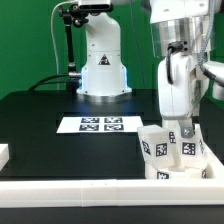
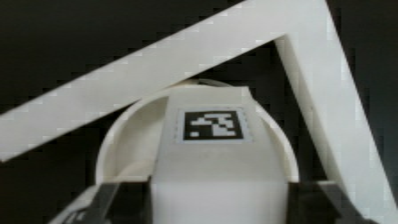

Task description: Assemble stool

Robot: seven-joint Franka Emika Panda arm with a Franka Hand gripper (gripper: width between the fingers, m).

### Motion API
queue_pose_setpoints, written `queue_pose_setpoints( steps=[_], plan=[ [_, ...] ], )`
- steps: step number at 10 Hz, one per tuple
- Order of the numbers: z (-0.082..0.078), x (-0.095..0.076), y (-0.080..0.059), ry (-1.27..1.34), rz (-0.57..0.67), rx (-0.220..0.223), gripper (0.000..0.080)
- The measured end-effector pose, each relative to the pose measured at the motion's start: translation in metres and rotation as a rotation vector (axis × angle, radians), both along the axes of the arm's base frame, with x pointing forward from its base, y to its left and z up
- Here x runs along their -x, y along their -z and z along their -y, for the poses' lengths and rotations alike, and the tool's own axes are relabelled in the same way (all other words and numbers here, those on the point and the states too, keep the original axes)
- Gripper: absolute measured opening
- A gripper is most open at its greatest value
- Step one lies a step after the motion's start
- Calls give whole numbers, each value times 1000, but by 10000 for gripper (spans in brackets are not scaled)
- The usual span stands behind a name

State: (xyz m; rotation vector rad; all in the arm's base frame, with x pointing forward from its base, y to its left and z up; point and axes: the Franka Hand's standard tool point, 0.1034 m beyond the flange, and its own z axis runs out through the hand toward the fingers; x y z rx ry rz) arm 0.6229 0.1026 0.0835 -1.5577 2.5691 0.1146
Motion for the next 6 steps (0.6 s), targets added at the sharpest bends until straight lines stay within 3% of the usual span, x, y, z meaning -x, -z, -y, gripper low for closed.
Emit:
queue_pose_setpoints(
  steps=[6],
  plan=[
    [-5,-1,-1,33,12,-34,347]
  ],
)
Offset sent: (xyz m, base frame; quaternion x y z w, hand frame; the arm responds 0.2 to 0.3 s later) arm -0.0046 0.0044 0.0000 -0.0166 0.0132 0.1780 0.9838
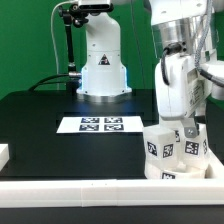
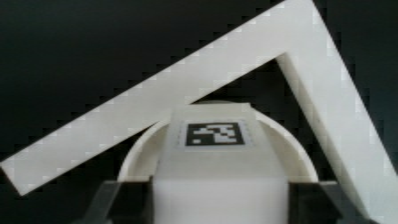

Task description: Assemble stool

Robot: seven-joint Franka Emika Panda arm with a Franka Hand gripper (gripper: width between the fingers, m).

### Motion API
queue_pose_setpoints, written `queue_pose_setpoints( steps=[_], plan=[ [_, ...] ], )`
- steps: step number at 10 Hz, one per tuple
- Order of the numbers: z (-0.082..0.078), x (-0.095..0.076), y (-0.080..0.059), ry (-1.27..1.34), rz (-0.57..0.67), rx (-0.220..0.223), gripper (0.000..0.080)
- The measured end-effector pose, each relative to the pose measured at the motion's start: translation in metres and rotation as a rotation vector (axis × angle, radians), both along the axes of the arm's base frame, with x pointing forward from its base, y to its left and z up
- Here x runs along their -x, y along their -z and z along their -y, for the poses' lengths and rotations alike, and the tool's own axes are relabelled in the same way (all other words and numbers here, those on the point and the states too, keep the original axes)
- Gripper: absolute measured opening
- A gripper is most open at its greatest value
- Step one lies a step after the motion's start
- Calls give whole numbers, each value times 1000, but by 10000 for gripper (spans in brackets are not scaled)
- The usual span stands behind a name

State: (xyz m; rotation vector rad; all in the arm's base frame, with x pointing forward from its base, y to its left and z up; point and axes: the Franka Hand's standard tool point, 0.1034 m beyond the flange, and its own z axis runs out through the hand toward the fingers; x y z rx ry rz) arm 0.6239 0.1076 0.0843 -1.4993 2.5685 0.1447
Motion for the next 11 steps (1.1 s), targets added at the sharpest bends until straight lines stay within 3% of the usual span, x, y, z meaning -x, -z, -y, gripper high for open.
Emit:
queue_pose_setpoints(
  steps=[1,2,3,5,8,11],
  plan=[
    [2,0,-1,-37,6,3,347],
    [9,-2,-6,-84,16,4,518],
    [13,-6,-13,-103,31,3,622],
    [17,-11,-27,-165,63,4,641],
    [17,-10,-22,-274,76,21,649],
    [20,-8,-21,-648,73,64,649]
  ],
)
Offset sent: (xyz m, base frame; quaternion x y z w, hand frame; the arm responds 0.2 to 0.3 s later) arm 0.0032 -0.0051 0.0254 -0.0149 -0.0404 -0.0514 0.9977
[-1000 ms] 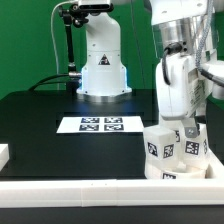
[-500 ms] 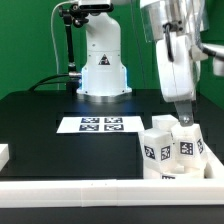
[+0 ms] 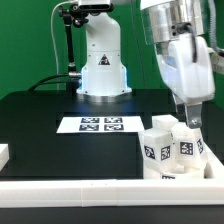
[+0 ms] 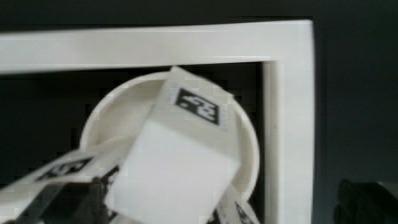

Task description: Assemble stool

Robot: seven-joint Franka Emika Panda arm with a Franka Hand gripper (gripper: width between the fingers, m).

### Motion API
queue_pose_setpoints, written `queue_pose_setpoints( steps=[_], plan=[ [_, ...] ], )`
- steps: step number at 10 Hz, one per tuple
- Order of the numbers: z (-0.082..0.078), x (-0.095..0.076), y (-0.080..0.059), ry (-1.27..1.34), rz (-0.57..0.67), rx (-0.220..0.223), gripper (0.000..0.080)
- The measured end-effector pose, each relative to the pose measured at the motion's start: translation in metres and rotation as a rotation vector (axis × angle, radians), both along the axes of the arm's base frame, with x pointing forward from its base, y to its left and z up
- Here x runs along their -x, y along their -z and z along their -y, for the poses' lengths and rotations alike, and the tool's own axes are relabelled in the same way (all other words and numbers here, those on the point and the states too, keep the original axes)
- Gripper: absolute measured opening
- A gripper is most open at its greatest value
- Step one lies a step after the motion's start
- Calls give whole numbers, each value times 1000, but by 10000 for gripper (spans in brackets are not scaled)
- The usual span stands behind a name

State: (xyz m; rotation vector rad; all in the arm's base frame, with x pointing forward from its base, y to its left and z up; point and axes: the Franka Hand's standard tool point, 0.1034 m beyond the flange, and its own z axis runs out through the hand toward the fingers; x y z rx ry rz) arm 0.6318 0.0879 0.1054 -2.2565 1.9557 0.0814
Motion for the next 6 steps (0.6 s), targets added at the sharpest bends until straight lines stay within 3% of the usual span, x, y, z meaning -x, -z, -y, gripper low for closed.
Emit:
queue_pose_setpoints(
  steps=[2,6],
  plan=[
    [2,-2,-3,-217,22,38,649],
    [3,-2,-2,-443,53,52,649]
  ],
)
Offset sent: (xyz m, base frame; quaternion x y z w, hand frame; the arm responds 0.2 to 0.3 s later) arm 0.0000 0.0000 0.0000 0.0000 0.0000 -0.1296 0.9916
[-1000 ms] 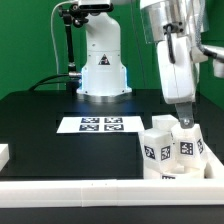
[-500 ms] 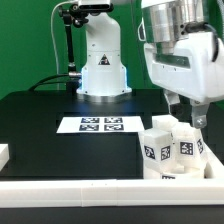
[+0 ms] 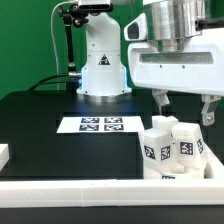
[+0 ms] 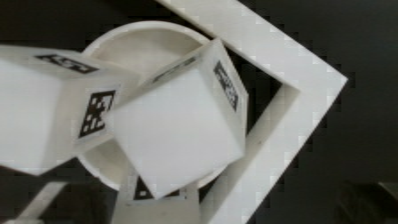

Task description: Assemble stool

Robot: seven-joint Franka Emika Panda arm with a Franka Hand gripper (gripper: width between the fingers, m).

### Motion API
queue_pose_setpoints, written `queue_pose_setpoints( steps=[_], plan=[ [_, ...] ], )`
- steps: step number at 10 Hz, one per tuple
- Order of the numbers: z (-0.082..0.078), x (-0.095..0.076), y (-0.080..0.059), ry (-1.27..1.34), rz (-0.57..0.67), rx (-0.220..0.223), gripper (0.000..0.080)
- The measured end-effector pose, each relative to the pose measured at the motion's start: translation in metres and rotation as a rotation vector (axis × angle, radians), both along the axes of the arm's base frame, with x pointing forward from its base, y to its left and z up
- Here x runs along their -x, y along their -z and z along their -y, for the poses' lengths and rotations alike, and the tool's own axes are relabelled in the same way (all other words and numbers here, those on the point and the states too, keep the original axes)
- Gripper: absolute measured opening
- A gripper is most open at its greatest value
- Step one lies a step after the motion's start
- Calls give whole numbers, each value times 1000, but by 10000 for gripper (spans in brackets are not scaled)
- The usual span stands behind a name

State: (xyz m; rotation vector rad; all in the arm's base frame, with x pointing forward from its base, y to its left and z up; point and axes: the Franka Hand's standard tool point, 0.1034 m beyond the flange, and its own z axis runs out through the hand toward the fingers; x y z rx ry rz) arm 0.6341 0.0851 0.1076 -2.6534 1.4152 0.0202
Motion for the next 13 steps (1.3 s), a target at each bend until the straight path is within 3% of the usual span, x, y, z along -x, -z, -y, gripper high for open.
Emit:
queue_pose_setpoints(
  steps=[4,5,8,9,13],
  plan=[
    [1,0,0,-254,31,24,649],
    [0,-2,0,-391,51,60,649],
    [-9,-3,-3,-696,70,113,649],
    [-14,-3,-5,-796,84,114,649],
    [-9,-3,-5,-1044,100,132,649]
  ],
)
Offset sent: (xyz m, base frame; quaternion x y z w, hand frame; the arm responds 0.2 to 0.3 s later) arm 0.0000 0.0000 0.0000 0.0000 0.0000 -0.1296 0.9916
